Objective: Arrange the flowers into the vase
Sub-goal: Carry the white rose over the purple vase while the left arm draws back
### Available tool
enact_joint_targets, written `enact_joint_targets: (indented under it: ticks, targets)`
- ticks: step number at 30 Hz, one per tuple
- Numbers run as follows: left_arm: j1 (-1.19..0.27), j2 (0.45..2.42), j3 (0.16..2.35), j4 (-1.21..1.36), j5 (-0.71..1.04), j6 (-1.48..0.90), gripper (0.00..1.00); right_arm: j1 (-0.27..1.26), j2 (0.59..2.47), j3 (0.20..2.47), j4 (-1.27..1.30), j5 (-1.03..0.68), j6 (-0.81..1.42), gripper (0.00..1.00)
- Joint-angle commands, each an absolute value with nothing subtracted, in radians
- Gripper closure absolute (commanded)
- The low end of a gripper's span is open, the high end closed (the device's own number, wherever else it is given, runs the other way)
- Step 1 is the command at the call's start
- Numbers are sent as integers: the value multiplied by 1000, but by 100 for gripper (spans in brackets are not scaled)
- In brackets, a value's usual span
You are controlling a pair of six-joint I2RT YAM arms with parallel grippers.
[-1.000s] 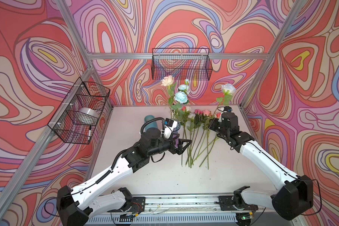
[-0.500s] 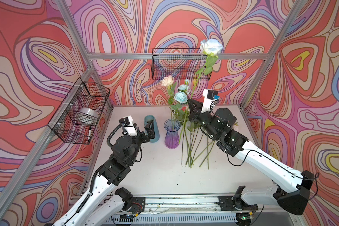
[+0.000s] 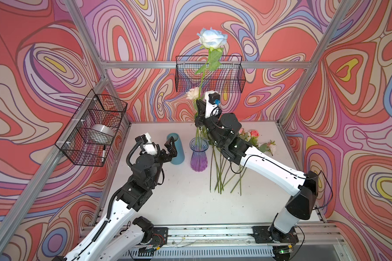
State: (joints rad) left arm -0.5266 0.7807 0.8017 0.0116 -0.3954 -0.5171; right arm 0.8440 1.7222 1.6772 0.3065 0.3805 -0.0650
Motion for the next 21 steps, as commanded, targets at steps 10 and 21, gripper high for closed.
enact_joint_targets:
  ticks: [10, 21]
  targets:
    - [-505, 781, 805, 30, -356, -547, 1, 845, 1752, 1616, 264, 381, -3, 98]
    - [-500, 790, 806, 27, -333, -561, 1, 869, 1711, 1476, 177, 390, 27, 94]
